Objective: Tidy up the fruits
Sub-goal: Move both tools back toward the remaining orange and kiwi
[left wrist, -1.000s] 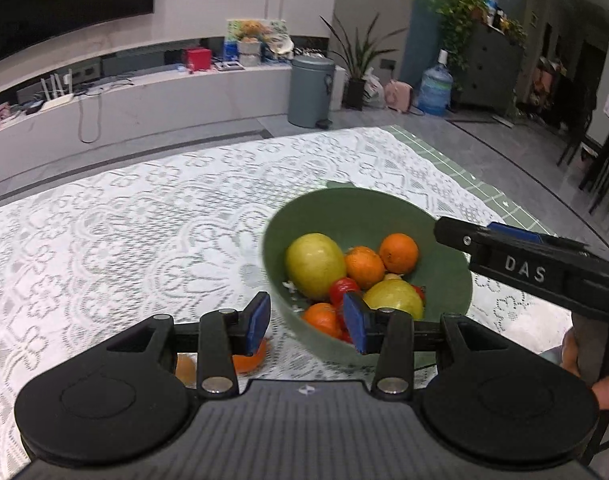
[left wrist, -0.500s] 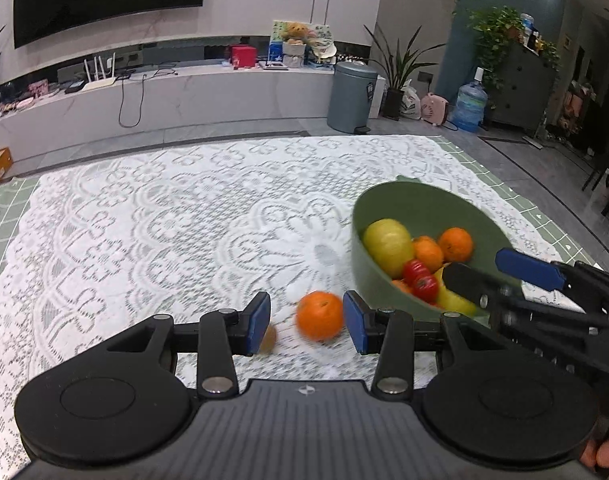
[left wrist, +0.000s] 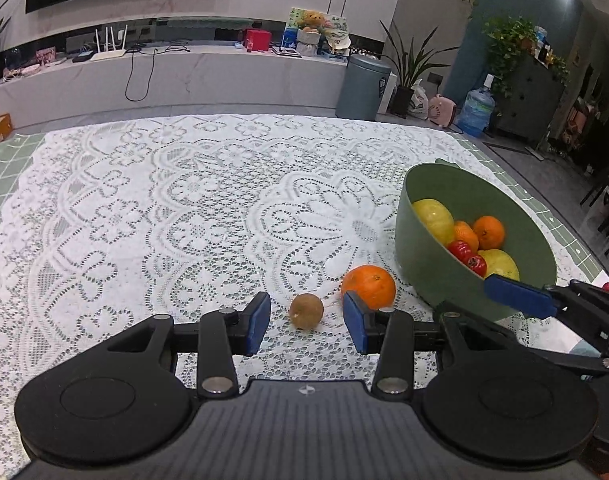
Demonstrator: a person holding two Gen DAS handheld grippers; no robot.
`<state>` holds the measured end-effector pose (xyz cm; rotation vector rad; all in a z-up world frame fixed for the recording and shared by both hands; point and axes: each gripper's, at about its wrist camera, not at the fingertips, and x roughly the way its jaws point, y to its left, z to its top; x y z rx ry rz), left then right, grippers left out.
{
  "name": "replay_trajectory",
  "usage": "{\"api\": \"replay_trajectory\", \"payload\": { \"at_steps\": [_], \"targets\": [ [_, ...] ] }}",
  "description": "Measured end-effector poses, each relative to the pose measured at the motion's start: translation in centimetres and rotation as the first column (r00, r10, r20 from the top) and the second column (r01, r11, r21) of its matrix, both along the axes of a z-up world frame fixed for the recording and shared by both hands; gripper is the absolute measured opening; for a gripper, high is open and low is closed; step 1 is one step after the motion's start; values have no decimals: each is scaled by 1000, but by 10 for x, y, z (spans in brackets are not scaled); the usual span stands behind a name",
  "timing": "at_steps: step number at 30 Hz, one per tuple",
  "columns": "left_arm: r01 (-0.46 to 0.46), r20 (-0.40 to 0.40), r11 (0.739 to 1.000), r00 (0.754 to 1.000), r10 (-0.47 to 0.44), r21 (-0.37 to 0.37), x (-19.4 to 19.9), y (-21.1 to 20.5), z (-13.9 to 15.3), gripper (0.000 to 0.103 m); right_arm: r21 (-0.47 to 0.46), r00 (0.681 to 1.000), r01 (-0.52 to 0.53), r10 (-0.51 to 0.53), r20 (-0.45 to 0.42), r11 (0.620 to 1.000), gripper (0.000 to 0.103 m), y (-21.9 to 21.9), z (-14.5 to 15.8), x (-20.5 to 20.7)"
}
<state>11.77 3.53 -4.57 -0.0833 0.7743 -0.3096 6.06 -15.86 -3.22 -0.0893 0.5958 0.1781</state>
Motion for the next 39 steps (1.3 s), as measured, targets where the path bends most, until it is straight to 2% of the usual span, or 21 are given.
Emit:
{"api": "replay_trajectory", "payload": {
  "at_steps": [10, 16, 22, 24, 31, 34, 39],
  "targets": [
    [31, -36, 998, 999, -33, -57, 14, 3, -20, 50, -57, 999, -2, 0, -45, 998, 42, 18, -16, 17],
    [73, -82, 986, 993, -85, -148, 23, 2, -32, 49, -62, 994, 20, -26, -105, 998, 42, 20, -26, 30],
    [102, -94, 984, 989, -117, -145, 29, -5, -40, 48, -56, 991, 43, -50, -125, 997, 40, 20, -31, 37],
    [96, -95, 988, 990, -108, -124, 30, -7, -42, 47, -54, 989, 38, -46, -137, 998, 37, 21, -33, 40],
    [64, -86, 996, 994, -68, -55, 37, -8, -46, 44, -48, 988, 15, -23, -153, 999, 37, 25, -37, 43],
    [56, -86, 998, 995, -58, -26, 41, -10, -49, 40, -45, 987, 11, -19, -161, 999, 37, 27, -39, 44],
    [48, -92, 999, 994, -50, -21, 43, -10, -52, 31, -41, 988, 9, -16, -154, 999, 37, 29, -41, 46]
  ]
}}
